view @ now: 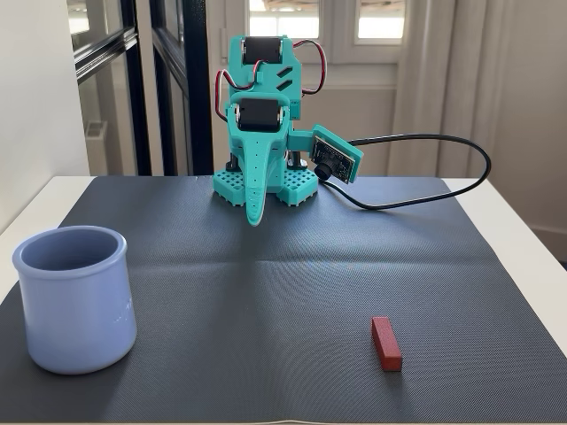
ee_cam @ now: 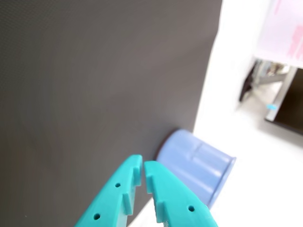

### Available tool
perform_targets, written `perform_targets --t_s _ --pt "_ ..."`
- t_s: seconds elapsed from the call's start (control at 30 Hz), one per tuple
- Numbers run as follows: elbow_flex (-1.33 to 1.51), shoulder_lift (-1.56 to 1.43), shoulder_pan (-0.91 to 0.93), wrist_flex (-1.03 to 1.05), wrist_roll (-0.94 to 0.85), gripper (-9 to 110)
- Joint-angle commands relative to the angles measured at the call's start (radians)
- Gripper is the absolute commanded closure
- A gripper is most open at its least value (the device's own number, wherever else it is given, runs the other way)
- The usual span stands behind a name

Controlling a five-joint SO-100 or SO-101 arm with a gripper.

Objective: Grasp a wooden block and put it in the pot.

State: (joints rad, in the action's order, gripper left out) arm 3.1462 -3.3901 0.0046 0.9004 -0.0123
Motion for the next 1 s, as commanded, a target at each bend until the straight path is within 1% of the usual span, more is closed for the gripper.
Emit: perform_targets --t_s 0.0,0.13,0.27,0.4,0.53,0.67,0.97 --pt "-0.021 0.000 -0.003 -0.008 0.008 101" --pt "-0.120 0.094 -0.005 -0.008 0.008 101" --pt "-0.284 0.298 -0.005 -0.008 0.008 101" --pt "-0.468 0.517 -0.052 -0.017 0.014 101" --pt "-0.604 0.747 -0.107 -0.066 0.149 101" --pt "-0.676 0.939 -0.170 -0.146 0.291 101" --pt "-0.807 1.246 -0.310 -0.333 0.696 101"
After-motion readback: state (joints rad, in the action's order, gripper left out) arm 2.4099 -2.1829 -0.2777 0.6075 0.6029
